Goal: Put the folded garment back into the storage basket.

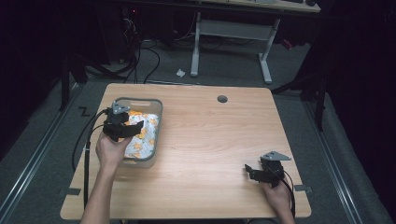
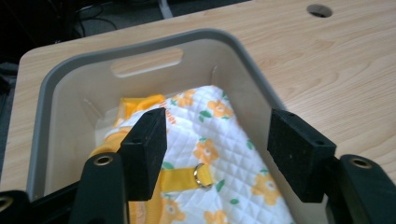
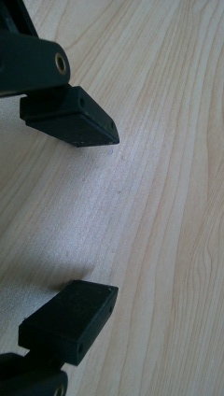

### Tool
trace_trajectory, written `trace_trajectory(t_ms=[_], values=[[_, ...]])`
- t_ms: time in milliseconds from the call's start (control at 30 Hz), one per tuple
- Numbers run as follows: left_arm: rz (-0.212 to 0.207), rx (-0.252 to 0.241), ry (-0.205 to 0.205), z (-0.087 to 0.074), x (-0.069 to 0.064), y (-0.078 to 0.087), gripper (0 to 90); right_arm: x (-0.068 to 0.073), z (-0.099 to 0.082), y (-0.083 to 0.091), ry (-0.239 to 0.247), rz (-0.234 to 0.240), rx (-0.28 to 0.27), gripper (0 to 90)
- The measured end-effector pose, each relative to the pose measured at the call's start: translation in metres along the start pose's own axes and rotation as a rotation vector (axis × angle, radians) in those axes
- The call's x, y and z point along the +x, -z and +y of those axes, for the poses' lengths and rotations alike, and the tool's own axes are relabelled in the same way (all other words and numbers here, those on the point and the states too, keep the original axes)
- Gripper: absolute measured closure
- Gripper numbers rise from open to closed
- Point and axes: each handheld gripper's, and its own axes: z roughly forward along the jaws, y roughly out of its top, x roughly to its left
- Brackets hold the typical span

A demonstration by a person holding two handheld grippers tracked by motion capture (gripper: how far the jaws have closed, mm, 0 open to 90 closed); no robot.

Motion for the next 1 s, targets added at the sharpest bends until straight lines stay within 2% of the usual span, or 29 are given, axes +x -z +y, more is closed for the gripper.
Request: trace_trajectory(t_ms=[133, 333, 500, 733, 1000], values=[[-0.011, -0.019, -0.017, 0.004, -0.009, 0.006, 37.8, 0.0, 0.0, 0.0, 0.001, 0.0, 0.0, 23.3], [-0.052, -0.03, -0.04, 0.006, -0.025, 0.011, 36.4, 0.0, 0.0, 0.0, 0.0, 0.0, 0.0, 23.3], [-0.079, -0.07, -0.037, 0.007, -0.037, 0.017, 36.6, 0.0, 0.0, 0.0, 0.001, -0.001, 0.0, 23.3], [-0.098, -0.084, -0.064, 0.007, -0.051, 0.023, 36.5, 0.0, 0.0, 0.0, 0.001, 0.0, 0.0, 23.3], [-0.136, -0.103, -0.066, 0.005, -0.066, 0.024, 36.1, 0.0, 0.0, 0.0, 0.001, 0.0, 0.0, 23.3]])
